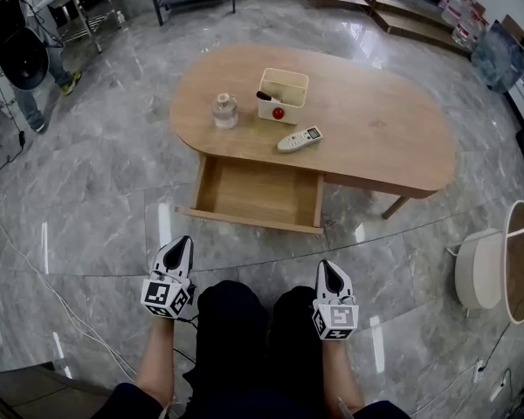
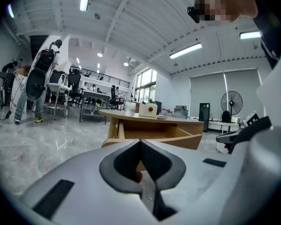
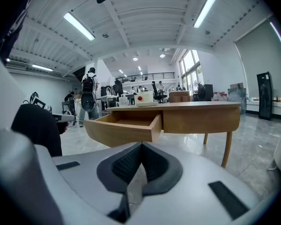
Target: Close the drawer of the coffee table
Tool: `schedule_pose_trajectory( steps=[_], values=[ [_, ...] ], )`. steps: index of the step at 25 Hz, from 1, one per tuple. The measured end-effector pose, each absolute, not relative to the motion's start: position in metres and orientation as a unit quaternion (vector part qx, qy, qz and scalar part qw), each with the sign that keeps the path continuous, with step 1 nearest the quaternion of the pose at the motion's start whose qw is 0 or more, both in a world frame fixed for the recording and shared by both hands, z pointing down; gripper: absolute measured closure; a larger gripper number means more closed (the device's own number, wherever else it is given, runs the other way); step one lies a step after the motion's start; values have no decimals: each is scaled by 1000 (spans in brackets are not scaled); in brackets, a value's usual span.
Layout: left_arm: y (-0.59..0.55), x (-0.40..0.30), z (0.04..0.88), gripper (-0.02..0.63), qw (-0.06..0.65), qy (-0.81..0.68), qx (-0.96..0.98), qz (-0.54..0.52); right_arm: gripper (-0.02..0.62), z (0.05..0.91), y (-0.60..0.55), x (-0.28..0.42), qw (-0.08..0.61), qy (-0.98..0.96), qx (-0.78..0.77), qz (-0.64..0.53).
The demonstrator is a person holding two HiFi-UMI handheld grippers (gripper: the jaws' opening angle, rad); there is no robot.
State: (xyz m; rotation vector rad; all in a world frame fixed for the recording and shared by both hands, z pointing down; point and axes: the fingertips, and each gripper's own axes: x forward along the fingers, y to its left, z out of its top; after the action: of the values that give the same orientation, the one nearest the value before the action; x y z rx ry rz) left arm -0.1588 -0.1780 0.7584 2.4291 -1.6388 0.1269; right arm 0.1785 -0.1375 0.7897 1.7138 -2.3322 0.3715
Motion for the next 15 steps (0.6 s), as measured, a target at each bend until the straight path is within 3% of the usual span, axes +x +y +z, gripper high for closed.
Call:
schedule_pose_trajectory(
  steps=[15],
  values=[
    [-203,-165,786,581,88,-536,839,43,569,812,-177,160,93,-787,599,115]
  ],
)
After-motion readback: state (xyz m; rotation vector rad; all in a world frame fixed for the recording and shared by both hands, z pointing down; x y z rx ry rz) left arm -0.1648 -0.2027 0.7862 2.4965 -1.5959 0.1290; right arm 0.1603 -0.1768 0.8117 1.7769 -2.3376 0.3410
